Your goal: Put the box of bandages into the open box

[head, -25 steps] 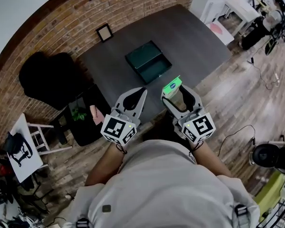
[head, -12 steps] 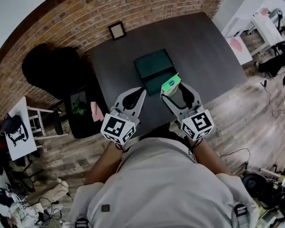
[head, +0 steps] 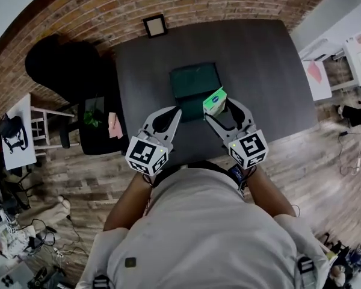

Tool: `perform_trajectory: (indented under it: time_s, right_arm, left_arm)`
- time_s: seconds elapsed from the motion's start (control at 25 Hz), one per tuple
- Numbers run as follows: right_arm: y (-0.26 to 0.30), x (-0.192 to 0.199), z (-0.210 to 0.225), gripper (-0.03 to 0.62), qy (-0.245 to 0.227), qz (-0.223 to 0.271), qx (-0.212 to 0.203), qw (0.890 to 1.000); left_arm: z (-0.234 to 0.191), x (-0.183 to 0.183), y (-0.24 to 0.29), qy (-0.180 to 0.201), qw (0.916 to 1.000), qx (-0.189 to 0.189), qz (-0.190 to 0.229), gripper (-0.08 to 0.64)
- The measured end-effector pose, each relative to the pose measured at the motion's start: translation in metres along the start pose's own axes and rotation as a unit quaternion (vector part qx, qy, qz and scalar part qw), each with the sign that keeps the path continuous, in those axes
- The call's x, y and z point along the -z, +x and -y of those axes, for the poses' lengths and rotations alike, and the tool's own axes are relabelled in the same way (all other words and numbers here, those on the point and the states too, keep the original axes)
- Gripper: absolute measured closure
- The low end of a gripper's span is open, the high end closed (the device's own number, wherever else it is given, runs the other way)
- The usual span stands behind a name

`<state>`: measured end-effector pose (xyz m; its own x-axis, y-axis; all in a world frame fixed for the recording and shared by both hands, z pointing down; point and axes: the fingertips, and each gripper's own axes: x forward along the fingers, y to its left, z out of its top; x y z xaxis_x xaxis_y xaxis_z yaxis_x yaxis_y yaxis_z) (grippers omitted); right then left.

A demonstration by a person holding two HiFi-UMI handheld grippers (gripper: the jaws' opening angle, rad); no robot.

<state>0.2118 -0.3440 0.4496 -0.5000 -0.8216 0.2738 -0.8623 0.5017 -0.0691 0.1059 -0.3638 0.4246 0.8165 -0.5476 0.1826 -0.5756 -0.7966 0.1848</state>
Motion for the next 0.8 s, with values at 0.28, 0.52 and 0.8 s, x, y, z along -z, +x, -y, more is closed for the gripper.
perform_trajectory:
  time_s: [0.28,0.52,0.8]
  right_arm:
    - [0.035,0.040,0.014,0.295,-0.118,-0.071,-0.069,0.988]
    - [0.068,0.083,0.015,0.295,-0.161,-0.128,-0.132,0.970]
    - [0.098,0.133,0.026,0.295,-0.176,-0.202,-0.179,0.947]
  left_arm:
    - [-0.017,0.031,0.029,-0.016,0.9988,-0.038,-0.027,0.545]
    - [-0.032,0.060,0.040,-0.039,0.9967,-0.054,-0.047,0.545]
    - [-0.052,0.091,0.052,-0.061,0.9932,-0.070,-0.071,0.545]
